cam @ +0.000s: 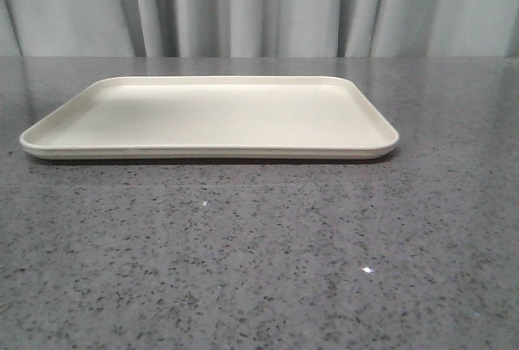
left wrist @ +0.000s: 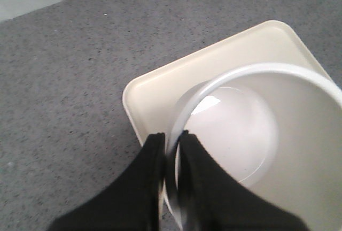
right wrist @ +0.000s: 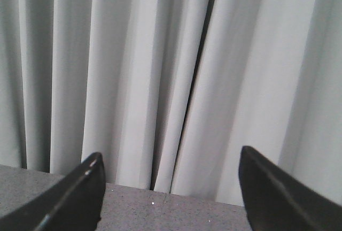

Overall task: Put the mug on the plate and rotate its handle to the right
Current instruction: 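Carry the mug over the tray and lower it onto the tray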

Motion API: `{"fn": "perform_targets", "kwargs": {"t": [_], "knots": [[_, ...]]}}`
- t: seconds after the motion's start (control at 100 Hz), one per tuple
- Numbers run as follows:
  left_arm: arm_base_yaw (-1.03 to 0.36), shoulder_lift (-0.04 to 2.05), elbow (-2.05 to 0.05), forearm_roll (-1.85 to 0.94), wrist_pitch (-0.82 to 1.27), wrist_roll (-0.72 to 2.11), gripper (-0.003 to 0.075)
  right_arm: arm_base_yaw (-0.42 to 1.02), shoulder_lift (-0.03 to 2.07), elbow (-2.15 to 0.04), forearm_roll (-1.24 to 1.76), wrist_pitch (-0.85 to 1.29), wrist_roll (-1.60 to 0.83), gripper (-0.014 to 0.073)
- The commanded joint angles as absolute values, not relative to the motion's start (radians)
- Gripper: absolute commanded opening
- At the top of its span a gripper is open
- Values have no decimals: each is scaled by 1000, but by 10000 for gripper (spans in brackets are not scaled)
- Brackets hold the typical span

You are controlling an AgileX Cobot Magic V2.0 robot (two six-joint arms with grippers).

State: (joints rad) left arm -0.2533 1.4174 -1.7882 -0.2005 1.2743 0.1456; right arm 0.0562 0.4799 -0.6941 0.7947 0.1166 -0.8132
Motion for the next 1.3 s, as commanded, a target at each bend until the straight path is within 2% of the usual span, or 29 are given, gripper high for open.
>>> {"fn": "perform_targets", "kwargs": {"t": [0.0,0.48,1.29], "knots": [[-298,1436,-1837,-215,1237,125,-20,58,495,-731,792,66,-824,528],[-437,1680,-1844,-209,1169,125,-20,58,495,-731,792,66,-824,528],[-439,1807,-1844,-212,1127,132,-20,58,495,-731,792,92,-824,528]]}}
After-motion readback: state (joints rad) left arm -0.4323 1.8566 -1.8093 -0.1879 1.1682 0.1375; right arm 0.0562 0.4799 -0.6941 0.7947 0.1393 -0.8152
